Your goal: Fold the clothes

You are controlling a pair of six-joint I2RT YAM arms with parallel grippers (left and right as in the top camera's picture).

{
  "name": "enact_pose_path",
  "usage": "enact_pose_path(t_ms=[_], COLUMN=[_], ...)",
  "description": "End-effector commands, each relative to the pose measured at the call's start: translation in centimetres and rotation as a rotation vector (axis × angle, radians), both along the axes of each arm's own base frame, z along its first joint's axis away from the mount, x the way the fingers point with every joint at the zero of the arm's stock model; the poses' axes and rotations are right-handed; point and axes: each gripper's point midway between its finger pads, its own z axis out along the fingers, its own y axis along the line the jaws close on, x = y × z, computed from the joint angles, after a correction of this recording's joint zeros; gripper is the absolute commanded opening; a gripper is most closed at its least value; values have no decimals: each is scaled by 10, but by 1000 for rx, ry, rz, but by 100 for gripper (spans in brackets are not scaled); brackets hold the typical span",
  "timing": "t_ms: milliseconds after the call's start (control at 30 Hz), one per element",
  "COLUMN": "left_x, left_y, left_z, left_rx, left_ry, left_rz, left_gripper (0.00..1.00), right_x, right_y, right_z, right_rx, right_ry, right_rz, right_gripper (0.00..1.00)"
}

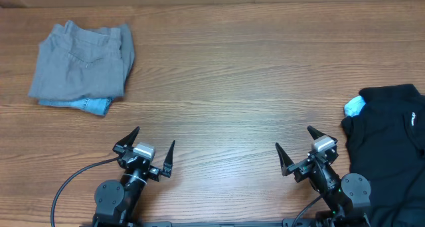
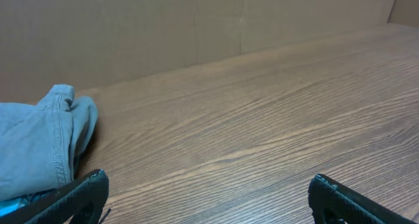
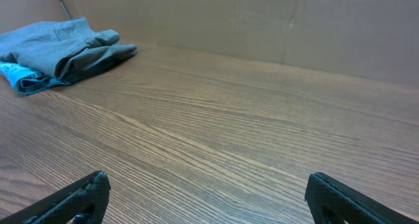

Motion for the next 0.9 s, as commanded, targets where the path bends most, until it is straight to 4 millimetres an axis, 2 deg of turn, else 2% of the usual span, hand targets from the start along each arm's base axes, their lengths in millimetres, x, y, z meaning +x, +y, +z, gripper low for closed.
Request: enact_pose_path(t_ms=[0,667,733,867], left_x=[0,0,-1,-4], left_y=[-1,-1,-4,-11], left_z=[1,1,1,2], left_rx=[17,17,6,-120], left_ry=[-17,-17,-15,31], left_rz=[-3,-3,-21,-47], left_gripper=[100,100,100,100], right_x=[0,1,-4,-24], right_y=[0,0,8,37], right_z=[1,4,6,10], right_rx=[1,3,13,49], right_ry=[-9,-22,-28,-30], right_rz=[0,1,55,258], right_gripper=[100,100,100,100])
